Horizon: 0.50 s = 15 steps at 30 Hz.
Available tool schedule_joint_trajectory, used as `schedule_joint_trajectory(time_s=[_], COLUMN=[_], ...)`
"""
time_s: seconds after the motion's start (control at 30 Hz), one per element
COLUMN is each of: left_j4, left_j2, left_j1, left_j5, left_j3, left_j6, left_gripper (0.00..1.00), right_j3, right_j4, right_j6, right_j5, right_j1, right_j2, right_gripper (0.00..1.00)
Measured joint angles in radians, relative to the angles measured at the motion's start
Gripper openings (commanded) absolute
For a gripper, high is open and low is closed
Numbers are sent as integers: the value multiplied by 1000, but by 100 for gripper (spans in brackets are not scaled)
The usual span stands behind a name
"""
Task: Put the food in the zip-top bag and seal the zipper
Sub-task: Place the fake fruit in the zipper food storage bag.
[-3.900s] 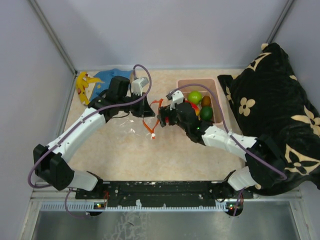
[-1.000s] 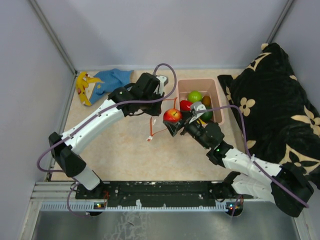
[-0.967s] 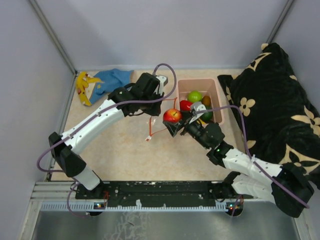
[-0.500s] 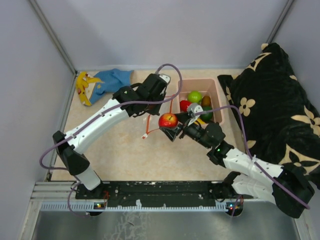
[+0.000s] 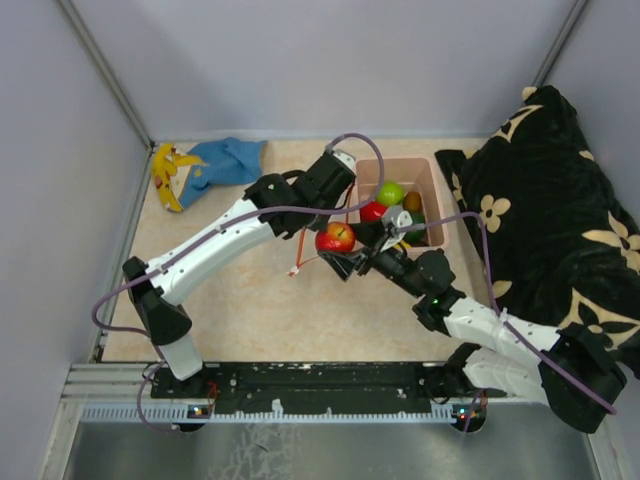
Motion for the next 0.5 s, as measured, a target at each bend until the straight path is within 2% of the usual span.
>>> schedule_joint_trajectory(time_s=[0.23,0.5], left_j4=[29,95], left_j2=[-16,-101], left_j1=[-5,-1], left_j5=[-24,44], left_j3=[-14,-71], left_j6=[-27,-45], left_gripper=[0,0], right_j3=[-47,-50], right_j4=[146,386], right_j6=[15,27], right_j5=[27,63], right_j1=[0,0], right_j2=[30,162], right_gripper=[51,51])
